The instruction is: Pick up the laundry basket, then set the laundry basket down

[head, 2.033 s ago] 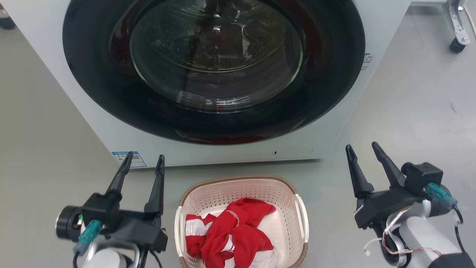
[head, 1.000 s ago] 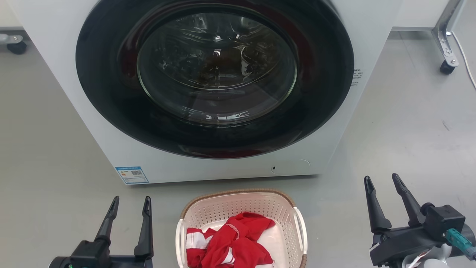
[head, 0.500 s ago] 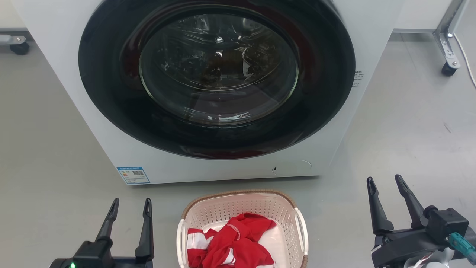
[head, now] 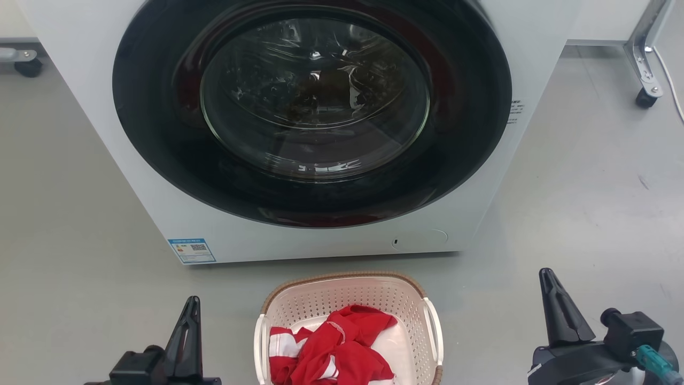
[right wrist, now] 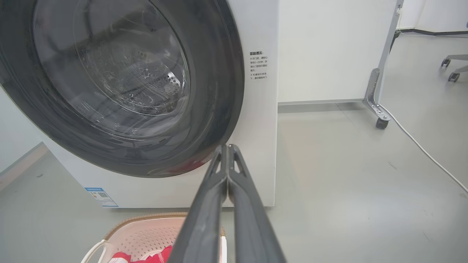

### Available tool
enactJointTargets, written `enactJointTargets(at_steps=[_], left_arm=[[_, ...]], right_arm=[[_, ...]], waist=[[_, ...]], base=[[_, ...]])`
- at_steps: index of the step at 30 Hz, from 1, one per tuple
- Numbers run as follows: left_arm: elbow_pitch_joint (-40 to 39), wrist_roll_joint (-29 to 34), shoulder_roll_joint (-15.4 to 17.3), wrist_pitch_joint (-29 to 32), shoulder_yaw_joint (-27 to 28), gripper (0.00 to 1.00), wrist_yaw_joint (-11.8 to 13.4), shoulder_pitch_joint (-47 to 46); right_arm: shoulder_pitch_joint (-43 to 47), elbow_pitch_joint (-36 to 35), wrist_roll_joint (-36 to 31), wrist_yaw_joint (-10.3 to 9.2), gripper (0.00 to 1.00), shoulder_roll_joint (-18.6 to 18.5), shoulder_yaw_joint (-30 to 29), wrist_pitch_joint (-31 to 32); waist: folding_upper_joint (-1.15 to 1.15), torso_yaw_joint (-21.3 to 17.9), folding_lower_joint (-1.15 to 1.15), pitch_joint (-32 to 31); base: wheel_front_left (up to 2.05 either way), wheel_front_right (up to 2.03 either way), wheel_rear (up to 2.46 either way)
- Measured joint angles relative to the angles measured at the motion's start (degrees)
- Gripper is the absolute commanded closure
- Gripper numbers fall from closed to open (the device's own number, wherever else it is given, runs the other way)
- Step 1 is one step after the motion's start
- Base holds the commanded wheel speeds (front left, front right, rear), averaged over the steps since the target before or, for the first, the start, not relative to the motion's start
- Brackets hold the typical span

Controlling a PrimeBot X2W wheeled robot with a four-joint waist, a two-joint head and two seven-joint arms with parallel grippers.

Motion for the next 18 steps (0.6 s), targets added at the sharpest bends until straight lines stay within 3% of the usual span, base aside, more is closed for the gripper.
enactJointTargets(at_steps=[18], left_arm=[[2.03, -12.55, -1.11, 3.05, 3.12, 1.00, -2.49, -0.27]], right_arm=[[-0.02, 0.96, 11.28, 2.43, 1.00, 2.24, -5.14, 4.04]], waist=[[0.00, -0.30, 0.00, -1.01]], base=[[0.00, 0.00, 0.00]])
